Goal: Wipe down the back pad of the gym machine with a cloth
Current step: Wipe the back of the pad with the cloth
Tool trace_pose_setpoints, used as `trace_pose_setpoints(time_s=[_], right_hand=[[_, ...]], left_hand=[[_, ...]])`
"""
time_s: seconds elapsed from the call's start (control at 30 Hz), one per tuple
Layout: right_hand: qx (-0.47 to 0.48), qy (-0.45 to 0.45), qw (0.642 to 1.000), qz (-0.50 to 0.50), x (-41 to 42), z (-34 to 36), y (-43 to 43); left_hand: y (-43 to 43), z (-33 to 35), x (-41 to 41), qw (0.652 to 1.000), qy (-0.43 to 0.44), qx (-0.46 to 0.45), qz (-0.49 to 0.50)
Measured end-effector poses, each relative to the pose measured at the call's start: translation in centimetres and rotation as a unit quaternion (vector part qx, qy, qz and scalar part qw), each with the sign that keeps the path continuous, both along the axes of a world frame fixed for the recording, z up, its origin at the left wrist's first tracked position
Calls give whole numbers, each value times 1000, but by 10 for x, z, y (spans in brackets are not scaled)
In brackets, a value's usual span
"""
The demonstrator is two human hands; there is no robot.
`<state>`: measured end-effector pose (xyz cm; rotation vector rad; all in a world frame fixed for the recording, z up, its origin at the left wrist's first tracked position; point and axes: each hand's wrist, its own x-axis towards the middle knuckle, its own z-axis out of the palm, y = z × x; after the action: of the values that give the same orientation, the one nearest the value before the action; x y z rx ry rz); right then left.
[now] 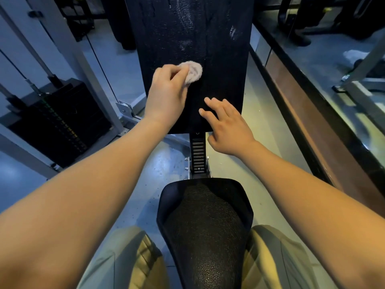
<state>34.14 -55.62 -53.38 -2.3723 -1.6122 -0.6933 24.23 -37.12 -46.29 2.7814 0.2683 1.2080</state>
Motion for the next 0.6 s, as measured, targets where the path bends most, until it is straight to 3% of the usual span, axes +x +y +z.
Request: trace_pose_setpoints(time_s=[0.13,0.27,0.43,0.6], right_hand=[[-17,0,1000,5,1,0,-3],[-31,14,999,15,4,5,-6],[-22,32,999,12,2,6,-6],[-18,69,997,9,-1,10,-4]], left_hand=[[-11,-14,9,997,72,27,32],[-6,-37,-15,990,125,60,-8],[-6,-1,-1,999,36,30,12],[-10,-31,-1,994,86,68,19]])
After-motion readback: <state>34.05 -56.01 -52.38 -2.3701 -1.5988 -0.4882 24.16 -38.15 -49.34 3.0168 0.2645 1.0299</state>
